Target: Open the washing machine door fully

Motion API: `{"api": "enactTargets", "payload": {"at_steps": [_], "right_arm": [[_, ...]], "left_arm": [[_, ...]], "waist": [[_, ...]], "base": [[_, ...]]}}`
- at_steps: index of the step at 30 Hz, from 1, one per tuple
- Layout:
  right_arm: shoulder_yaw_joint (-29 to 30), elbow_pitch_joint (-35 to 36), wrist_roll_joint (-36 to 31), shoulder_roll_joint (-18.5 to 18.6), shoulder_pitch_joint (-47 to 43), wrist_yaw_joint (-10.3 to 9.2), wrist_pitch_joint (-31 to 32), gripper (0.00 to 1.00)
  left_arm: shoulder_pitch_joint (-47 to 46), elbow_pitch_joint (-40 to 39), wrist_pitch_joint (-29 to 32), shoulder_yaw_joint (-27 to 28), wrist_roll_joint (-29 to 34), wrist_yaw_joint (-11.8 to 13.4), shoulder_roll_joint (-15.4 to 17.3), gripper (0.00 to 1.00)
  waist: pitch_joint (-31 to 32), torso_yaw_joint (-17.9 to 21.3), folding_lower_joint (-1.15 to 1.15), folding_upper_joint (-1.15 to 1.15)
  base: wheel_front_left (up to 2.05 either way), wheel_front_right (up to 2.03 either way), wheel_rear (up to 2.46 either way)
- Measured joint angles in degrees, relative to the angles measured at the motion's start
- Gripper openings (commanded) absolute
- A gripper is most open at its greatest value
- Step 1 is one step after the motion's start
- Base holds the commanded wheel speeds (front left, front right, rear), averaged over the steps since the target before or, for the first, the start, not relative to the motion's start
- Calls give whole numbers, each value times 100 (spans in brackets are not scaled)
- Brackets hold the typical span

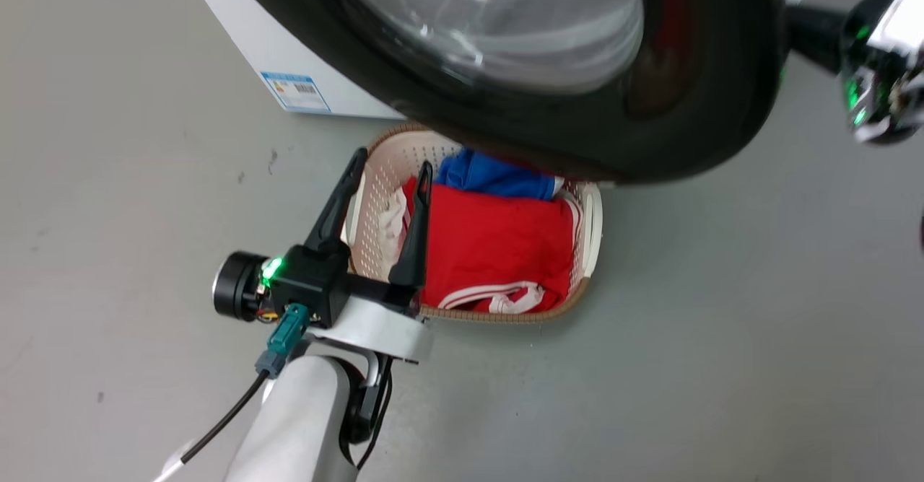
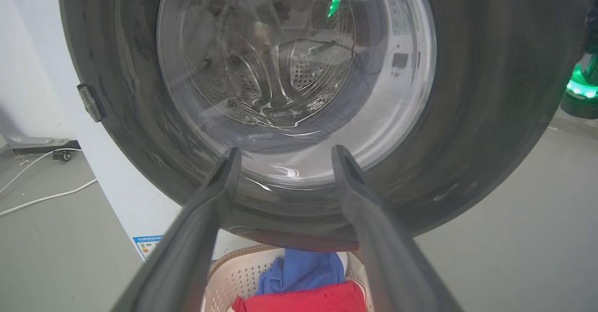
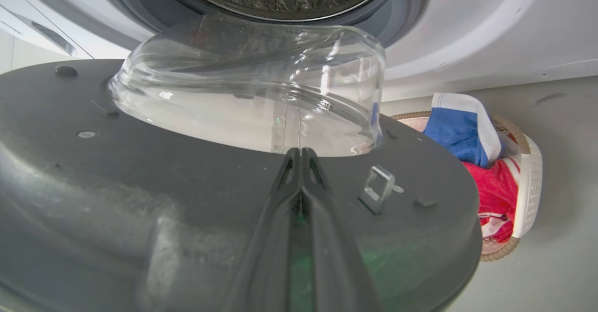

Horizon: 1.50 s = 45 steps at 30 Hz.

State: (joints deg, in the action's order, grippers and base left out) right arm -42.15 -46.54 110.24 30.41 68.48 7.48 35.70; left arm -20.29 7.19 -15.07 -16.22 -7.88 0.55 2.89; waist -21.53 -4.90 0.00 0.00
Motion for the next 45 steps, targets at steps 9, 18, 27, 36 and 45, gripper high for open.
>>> {"api": "enactTargets", "payload": {"at_steps": [9, 18, 27, 36, 45], "right_arm": [[-447, 802, 436, 136, -938, 0, 113, 0], [-1089, 1816, 962, 344, -1605, -8, -66, 0], [-1794, 2880, 1434, 550, -1918, -8, -582, 0], [-2353, 3579, 1802, 784, -1920, -8, -1305, 0], [-2373, 3571, 1107, 865, -1930, -7, -3027, 0]], "left_arm": [[389, 181, 0, -92, -98, -41, 1, 100], [758, 325, 0, -149, -197, -46, -1, 100], [985, 392, 0, -209, -327, -3, 0, 100], [1049, 436, 0, -186, -348, 11, 0, 100], [1152, 479, 0, -13, -367, 19, 1, 100]], "waist": [[609, -126, 0, 0], [1189, -348, -1, 0], [1542, -673, -1, 0], [1657, -813, -1, 0], [1808, -639, -1, 0]], "base": [[0, 0, 0], [0, 0, 0], [0, 0, 0], [0, 0, 0], [0, 0, 0]]}}
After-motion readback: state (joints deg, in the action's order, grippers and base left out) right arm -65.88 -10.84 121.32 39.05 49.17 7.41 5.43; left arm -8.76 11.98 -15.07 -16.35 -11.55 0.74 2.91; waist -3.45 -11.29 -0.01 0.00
